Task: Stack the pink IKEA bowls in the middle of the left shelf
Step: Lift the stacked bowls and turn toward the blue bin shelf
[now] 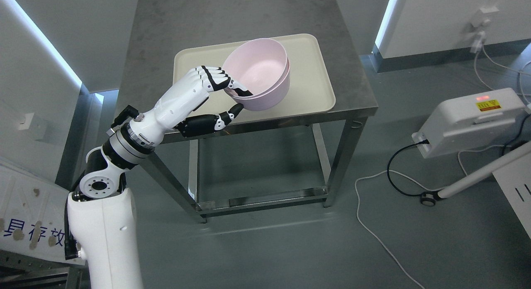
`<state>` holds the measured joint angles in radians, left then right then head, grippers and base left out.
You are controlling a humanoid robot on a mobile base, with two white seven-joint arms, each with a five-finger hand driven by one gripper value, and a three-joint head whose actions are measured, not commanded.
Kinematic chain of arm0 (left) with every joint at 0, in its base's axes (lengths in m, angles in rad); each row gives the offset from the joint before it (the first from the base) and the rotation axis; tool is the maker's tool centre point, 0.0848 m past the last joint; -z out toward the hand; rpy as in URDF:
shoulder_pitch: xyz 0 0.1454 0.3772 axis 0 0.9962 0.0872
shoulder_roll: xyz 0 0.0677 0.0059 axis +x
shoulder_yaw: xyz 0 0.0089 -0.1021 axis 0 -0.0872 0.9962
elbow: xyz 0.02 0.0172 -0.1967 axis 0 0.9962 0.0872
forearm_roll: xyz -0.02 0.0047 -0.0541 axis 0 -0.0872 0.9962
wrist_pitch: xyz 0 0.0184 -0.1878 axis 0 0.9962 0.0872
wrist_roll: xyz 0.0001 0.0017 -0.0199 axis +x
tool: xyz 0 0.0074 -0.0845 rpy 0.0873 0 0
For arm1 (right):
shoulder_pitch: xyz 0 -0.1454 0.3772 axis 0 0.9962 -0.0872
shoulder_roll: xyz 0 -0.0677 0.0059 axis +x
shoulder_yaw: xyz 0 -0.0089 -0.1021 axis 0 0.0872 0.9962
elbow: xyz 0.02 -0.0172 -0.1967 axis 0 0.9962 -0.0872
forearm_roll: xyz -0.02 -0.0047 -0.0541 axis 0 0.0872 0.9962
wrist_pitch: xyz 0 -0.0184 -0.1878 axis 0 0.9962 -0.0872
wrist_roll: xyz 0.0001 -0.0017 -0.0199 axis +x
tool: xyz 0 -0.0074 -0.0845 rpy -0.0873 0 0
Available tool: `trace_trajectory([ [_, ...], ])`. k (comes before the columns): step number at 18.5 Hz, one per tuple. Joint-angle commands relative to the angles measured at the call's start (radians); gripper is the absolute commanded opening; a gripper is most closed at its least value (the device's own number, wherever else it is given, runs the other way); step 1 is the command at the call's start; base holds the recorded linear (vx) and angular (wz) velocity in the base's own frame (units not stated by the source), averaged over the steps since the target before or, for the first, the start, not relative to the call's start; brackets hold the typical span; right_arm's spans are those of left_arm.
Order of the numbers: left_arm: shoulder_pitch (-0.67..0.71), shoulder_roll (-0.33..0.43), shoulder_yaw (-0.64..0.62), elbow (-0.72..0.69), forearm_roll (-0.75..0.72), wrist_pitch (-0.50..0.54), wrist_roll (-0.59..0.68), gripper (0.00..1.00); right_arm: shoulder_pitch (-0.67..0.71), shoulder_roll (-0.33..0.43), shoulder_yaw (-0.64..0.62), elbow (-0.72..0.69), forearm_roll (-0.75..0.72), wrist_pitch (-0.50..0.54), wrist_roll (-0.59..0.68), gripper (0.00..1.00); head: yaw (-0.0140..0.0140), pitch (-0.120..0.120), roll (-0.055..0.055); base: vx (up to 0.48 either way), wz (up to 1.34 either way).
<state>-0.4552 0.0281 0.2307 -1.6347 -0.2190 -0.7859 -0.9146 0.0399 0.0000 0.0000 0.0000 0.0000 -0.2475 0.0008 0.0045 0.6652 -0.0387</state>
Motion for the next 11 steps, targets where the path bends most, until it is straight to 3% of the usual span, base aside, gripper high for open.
trace_trajectory([
  [1,0.024,0.023,0.061,-0.034,0.026,0.0,0.0,0.01,0.0,-0.017,-0.005,-0.017,-0.002,0.001,-0.001,1.0,0.0,0.0,0.0,-0.266,-0.32],
  [11,0.024,0.023,0.084,-0.05,0.033,0.0,0.002,0.01,0.0,-0.017,-0.005,-0.017,-0.002,0.001,-0.001,1.0,0.0,0.0,0.0,-0.296,-0.02],
])
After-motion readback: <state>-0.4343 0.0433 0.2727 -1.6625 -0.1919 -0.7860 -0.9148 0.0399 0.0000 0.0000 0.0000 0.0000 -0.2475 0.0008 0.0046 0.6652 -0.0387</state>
